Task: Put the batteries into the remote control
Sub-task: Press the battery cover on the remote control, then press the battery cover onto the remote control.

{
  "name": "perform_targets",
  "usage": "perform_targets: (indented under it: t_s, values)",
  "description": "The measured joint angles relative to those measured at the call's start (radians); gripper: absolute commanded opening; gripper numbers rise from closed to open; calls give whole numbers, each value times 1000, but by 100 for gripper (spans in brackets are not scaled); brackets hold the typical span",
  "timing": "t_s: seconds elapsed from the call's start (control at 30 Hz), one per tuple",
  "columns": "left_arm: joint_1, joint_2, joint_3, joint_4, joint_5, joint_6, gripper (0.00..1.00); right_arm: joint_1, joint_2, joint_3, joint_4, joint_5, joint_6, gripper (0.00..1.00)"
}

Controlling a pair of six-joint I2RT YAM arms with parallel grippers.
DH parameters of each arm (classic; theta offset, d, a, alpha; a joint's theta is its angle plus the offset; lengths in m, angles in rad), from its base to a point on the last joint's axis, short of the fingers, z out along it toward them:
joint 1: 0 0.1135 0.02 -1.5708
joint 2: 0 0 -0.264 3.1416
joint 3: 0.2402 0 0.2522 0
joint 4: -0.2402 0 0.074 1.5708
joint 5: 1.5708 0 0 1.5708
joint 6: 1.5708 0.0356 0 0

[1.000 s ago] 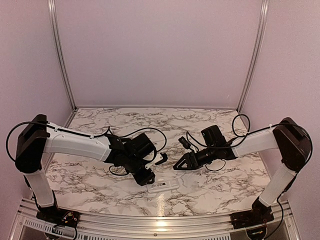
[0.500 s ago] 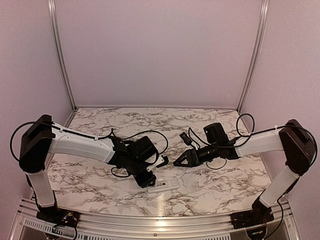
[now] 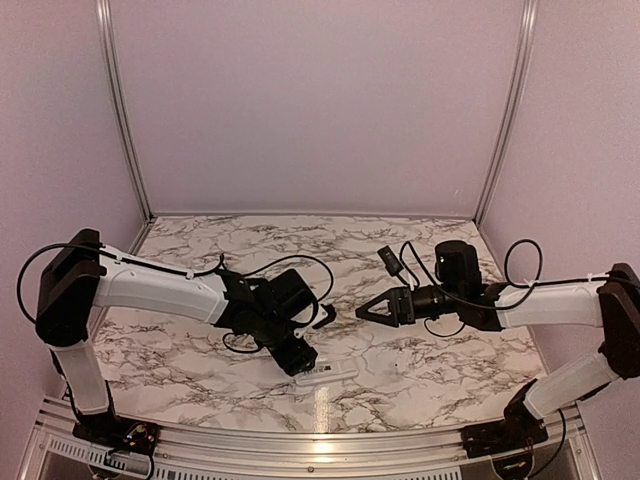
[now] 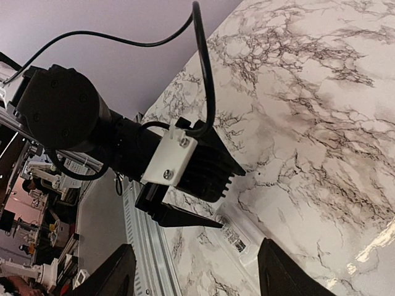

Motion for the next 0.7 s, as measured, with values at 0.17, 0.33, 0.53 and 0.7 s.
perform_targets:
  t_s: [0.17, 0.33, 0.53, 0.7]
  values:
    - [31, -116, -63, 28, -8, -64, 99, 32, -20, -14, 37, 1, 47, 70]
    - [56, -301, -200, 129, -42, -181, 99, 95, -11, -14, 55, 7, 82, 78]
    - [80, -417, -359, 246, -40, -371, 99, 198, 73, 25, 47, 34, 115, 82]
    - [85, -417, -437, 336, 0, -521, 99, 258, 174, 57, 55, 53, 158, 88]
